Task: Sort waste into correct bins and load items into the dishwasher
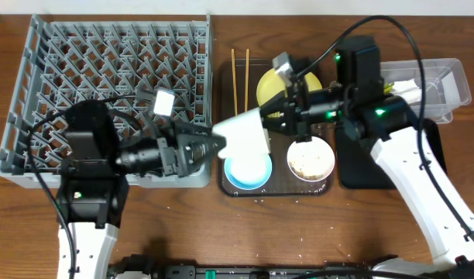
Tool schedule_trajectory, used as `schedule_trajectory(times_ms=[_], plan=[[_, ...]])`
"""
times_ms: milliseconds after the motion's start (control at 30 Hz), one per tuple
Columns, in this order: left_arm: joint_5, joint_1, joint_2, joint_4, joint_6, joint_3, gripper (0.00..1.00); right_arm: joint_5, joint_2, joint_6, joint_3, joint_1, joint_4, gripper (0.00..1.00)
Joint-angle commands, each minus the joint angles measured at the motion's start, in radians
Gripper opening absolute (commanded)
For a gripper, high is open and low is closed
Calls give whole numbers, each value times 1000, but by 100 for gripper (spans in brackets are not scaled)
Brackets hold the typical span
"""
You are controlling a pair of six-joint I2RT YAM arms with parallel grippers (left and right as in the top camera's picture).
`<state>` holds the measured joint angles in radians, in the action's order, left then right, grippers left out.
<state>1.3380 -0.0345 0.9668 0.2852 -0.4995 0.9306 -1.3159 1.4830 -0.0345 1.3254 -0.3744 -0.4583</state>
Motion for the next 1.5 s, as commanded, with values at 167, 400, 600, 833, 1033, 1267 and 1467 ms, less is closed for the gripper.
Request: schedule_trajectory(times_ms=[167,400,600,833,1033,1267,1467], plan=[[35,-68,-2,-14,-3,17,65,37,-5,11,2,-72,21,1],[35,-68,-2,-14,-3,17,51,37,-5,15,2,-69,28,3],[14,-68,-2,-14,1,17,50,68,-5,16,2,-67,29,77],[-129,-61,-2,76,68,17,49,187,-6,129,2,27,32,99],[-465,5,-2,348,111,32,48,261,-6,206,2,109,-59,99],[-1129,51,5,748,137,250,47,455,-6,128,2,83,-256,99],[-1512,51,43,845,136,335,49,577,-6,111,2,18,-290,99]])
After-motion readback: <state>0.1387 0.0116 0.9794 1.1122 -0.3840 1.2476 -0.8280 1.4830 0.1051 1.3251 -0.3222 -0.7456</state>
